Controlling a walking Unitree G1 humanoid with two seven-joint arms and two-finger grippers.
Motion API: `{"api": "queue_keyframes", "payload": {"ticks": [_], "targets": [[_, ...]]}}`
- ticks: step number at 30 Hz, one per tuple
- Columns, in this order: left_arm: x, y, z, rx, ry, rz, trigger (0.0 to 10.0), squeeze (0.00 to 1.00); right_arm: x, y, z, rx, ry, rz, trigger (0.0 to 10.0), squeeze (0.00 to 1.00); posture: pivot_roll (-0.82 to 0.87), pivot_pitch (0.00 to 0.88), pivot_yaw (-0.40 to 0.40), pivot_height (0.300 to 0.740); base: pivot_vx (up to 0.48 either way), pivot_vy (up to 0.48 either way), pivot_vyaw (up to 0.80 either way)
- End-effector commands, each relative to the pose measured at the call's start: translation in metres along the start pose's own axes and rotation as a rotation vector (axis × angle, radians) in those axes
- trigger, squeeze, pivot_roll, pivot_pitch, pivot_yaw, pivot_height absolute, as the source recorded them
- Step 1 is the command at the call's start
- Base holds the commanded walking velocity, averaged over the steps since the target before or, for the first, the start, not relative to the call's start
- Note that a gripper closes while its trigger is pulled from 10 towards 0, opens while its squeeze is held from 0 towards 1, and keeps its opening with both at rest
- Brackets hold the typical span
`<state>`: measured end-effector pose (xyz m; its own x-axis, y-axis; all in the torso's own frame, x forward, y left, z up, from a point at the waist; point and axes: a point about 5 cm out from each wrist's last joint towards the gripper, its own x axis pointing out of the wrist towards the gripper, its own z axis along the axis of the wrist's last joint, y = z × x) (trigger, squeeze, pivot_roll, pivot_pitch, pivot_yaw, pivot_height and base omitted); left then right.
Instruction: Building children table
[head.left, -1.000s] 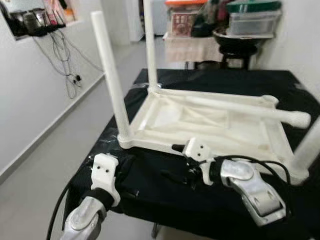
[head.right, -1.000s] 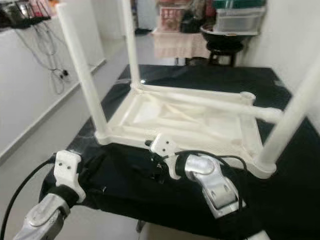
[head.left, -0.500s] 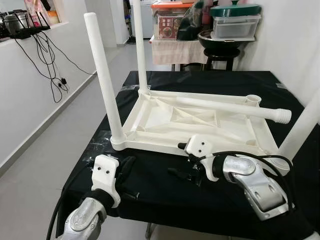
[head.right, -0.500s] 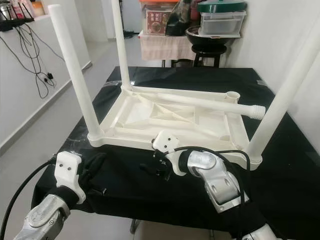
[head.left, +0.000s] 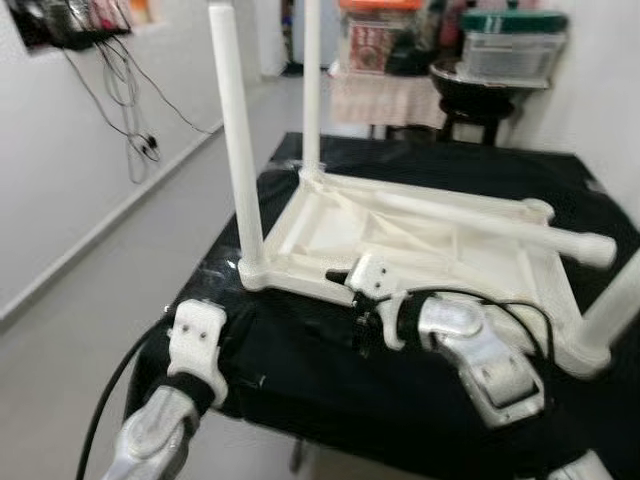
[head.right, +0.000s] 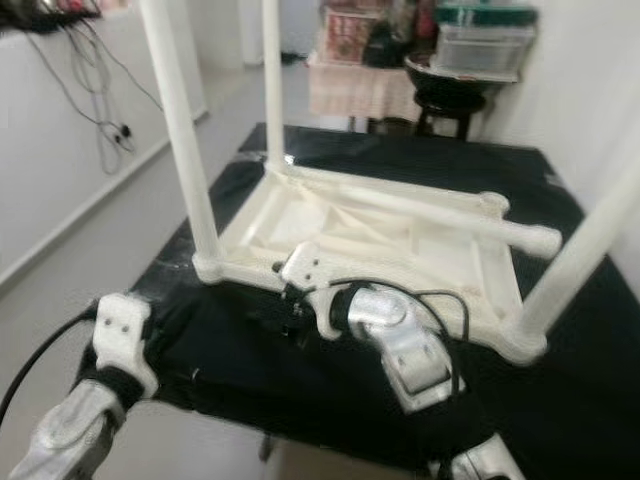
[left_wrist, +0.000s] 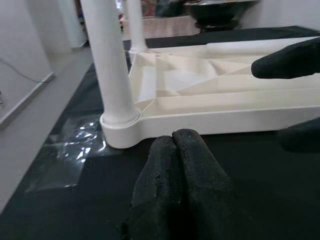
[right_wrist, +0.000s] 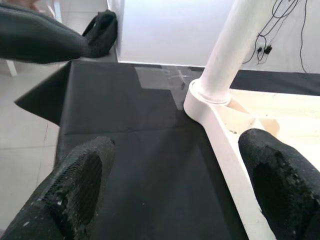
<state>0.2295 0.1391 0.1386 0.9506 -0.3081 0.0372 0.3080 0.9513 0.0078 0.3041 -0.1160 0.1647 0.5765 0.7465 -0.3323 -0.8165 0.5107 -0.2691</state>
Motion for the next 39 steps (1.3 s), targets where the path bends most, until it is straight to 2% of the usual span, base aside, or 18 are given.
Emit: {"api": "queue_keyframes", "payload": {"ticks": [1, 3, 5, 7, 9, 11, 12, 14, 15, 19, 21, 24, 29, 32, 34, 36, 38, 39], "targets": [[0.001, 0.000, -0.002, 0.014, 0.009, -0.007, 10.0, 0.00, 0.001, -0.004, -0.002, 0.004, 0.031, -0.034, 10.0, 0.00, -0.12, 0.000, -0.014, 0.740, 0.000, 0.000, 0.00], [0.001, 0.000, -0.002, 0.016, 0.010, -0.013, 10.0, 0.00, 0.001, -0.008, -0.003, -0.006, 0.067, -0.063, 10.0, 0.00, -0.12, 0.000, -0.014, 0.740, 0.000, 0.000, 0.00], [0.002, -0.001, -0.002, 0.014, 0.014, -0.029, 10.0, 0.00, 0.001, -0.013, -0.006, -0.064, 0.146, -0.082, 10.0, 0.00, -0.12, 0.000, -0.014, 0.740, 0.000, 0.000, 0.00], [0.002, -0.001, -0.002, 0.014, 0.014, -0.029, 10.0, 0.00, 0.001, -0.013, -0.006, -0.064, 0.146, -0.082, 10.0, 0.00, -0.12, 0.000, -0.014, 0.740, 0.000, 0.000, 0.00], [0.002, -0.001, -0.003, 0.013, 0.018, -0.040, 10.0, 0.00, 0.000, -0.013, -0.005, -0.083, 0.159, -0.057, 10.0, 0.00, -0.11, 0.000, -0.015, 0.740, 0.000, 0.000, 0.00], [0.004, -0.003, -0.003, 0.019, 0.027, -0.073, 10.0, 0.00, 0.001, -0.015, -0.005, -0.114, 0.244, 0.035, 10.0, 0.00, -0.10, 0.000, -0.014, 0.740, 0.000, 0.000, 0.00], [0.004, -0.003, -0.003, 0.019, 0.027, -0.073, 10.0, 0.00, 0.001, -0.015, -0.005, -0.114, 0.244, 0.035, 10.0, 0.00, -0.10, 0.000, -0.014, 0.740, 0.000, 0.000, 0.00], [0.004, -0.004, -0.004, 0.024, 0.032, -0.088, 10.0, 0.00, 0.004, -0.021, -0.007, -0.129, 0.323, 0.058, 10.0, 0.00, -0.09, 0.000, -0.016, 0.740, 0.000, 0.000, 0.00], [0.004, -0.004, -0.004, 0.024, 0.032, -0.088, 10.0, 0.00, 0.004, -0.021, -0.007, -0.129, 0.323, 0.058, 10.0, 0.00, -0.09, 0.000, -0.016, 0.740, 0.000, 0.000, 0.00], [0.002, -0.006, -0.004, 0.020, 0.033, -0.092, 10.0, 0.00, 0.008, -0.044, -0.017, -0.107, 0.471, -0.019, 10.0, 0.00, -0.08, 0.000, -0.026, 0.740, 0.000, 0.000, 0.00], [0.002, -0.006, -0.004, 0.020, 0.033, -0.092, 10.0, 0.00, 0.008, -0.044, -0.017, -0.107, 0.471, -0.019, 10.0, 0.00, -0.08, 0.000, -0.026, 0.740, 0.000, 0.000, 0.00], [0.000, -0.008, -0.003, 0.017, 0.032, -0.093, 10.0, 0.00, 0.003, -0.058, -0.018, -0.094, 0.521, -0.064, 10.0, 0.00, -0.07, 0.010, -0.036, 0.740, 0.000, 0.000, 0.00], [-0.001, -0.009, -0.003, 0.014, 0.032, -0.093, 10.0, 0.00, -0.002, -0.065, -0.019, -0.085, 0.545, -0.079, 10.0, 0.00, -0.07, 0.013, -0.038, 0.740, 0.000, 0.000, 0.00], [-0.003, -0.010, -0.003, 0.007, 0.032, -0.096, 10.0, 0.00, -0.017, -0.081, -0.022, -0.076, 0.602, -0.105, 10.0, 0.00, -0.07, 0.020, -0.040, 0.740, 0.000, 0.000, 0.00], [-0.003, -0.010, -0.003, 0.007, 0.032, -0.096, 10.0, 0.00, -0.017, -0.081, -0.022, -0.076, 0.602, -0.105, 10.0, 0.00, -0.07, 0.020, -0.040, 0.740, 0.000, 0.000, 0.00], [-0.004, -0.011, -0.004, 0.000, 0.035, -0.102, 10.0, 0.00, -0.027, -0.093, -0.027, -0.051, 0.665, -0.142, 10.0, 0.00, -0.07, 0.021, -0.040, 0.740, 0.000, 0.000, 0.00], [-0.004, -0.011, -0.004, 0.000, 0.035, -0.102, 10.0, 0.00, -0.027, -0.093, -0.027, -0.051, 0.665, -0.142, 10.0, 0.00, -0.07, 0.021, -0.040, 0.740, 0.000, 0.000, 0.00], [-0.005, -0.012, -0.004, -0.003, 0.037, -0.105, 10.0, 0.00, -0.030, -0.098, -0.032, -0.041, 0.715, -0.172, 10.0, 0.00, -0.07, 0.020, -0.039, 0.740, 0.000, 0.000, 0.00]]}}
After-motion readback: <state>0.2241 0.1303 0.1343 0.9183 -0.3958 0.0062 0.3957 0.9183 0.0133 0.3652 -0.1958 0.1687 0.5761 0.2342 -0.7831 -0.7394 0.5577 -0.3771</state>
